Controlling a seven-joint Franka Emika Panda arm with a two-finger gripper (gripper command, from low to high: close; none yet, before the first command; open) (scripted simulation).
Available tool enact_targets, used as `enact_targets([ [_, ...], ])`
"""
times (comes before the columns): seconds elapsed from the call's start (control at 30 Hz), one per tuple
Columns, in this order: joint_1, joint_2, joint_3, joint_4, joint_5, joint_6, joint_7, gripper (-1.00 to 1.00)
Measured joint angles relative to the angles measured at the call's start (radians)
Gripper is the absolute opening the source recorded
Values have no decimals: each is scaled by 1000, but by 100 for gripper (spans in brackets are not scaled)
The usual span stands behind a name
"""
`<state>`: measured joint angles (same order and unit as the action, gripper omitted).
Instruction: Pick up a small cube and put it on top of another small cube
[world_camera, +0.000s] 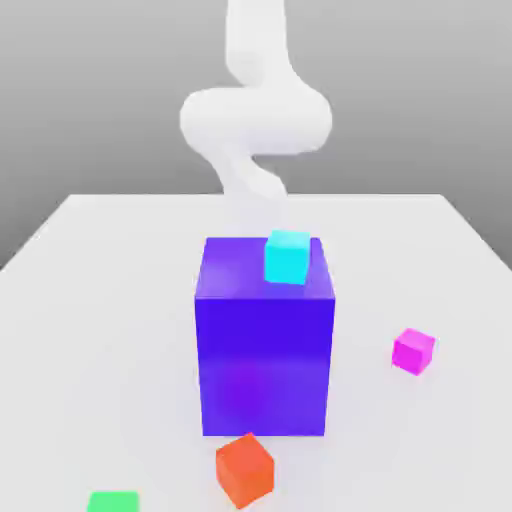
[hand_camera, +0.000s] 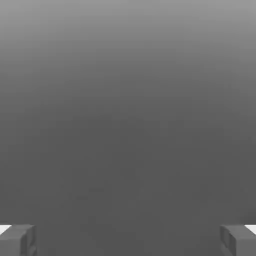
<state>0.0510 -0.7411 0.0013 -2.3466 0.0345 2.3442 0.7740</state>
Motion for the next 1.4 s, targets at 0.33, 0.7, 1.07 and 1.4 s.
enact_targets([
  [0.33, 199, 240, 57, -187, 123, 175, -92, 0],
  [0.7, 385, 495, 194, -388, 186, 366, -139, 0],
  [1.07, 484, 757, 300, -557, -66, 581, 36, 0],
  [1.4, 690, 998, 28, -512, -314, 771, 221, -100],
])
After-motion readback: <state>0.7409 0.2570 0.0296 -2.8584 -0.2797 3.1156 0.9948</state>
